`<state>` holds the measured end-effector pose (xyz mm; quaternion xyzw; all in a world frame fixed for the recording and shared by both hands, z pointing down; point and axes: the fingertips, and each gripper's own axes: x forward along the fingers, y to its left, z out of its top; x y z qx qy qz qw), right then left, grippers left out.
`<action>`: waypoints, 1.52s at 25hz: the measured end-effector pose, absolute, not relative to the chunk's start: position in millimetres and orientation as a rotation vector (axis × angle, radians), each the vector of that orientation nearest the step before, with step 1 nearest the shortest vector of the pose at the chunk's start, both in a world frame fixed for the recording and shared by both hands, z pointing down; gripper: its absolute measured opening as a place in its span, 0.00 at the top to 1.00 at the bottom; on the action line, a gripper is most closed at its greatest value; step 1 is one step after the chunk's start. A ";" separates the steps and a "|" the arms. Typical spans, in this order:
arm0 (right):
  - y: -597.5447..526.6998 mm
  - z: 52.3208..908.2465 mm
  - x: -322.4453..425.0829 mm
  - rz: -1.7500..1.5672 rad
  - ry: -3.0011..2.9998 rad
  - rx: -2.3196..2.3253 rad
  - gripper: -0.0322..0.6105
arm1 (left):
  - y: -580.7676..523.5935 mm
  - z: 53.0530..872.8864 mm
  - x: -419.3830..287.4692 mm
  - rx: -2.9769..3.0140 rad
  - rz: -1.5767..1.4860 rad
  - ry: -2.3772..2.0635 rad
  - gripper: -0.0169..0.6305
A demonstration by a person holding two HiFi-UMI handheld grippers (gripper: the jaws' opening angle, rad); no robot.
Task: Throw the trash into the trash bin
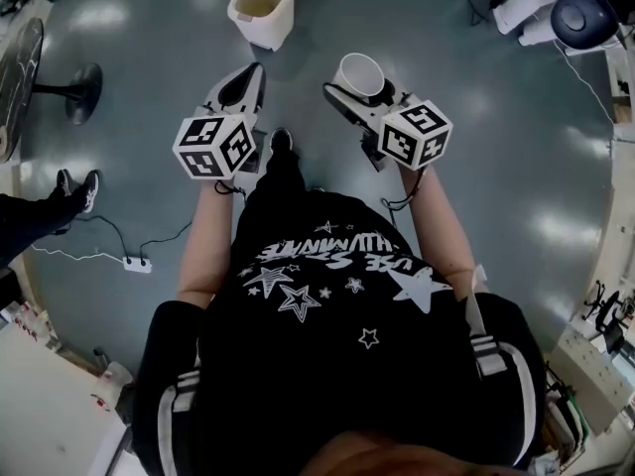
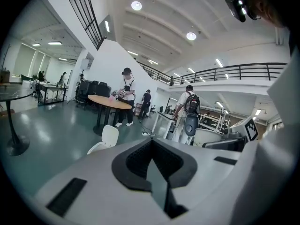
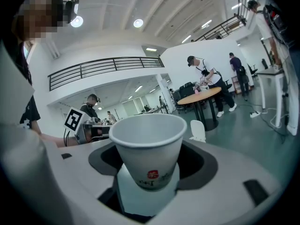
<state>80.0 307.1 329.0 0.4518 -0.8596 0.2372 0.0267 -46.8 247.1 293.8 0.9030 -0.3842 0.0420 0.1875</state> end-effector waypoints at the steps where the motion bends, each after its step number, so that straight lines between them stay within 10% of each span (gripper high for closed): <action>1: 298.4 329.0 81.8 0.740 -2.653 1.403 0.45 | 237.7 294.1 -45.4 2.540 0.118 -1.078 0.96; 38: 7.3 348.5 11.1 0.841 -2.542 1.409 0.45 | -41.3 313.7 -110.6 2.488 0.126 -1.051 0.96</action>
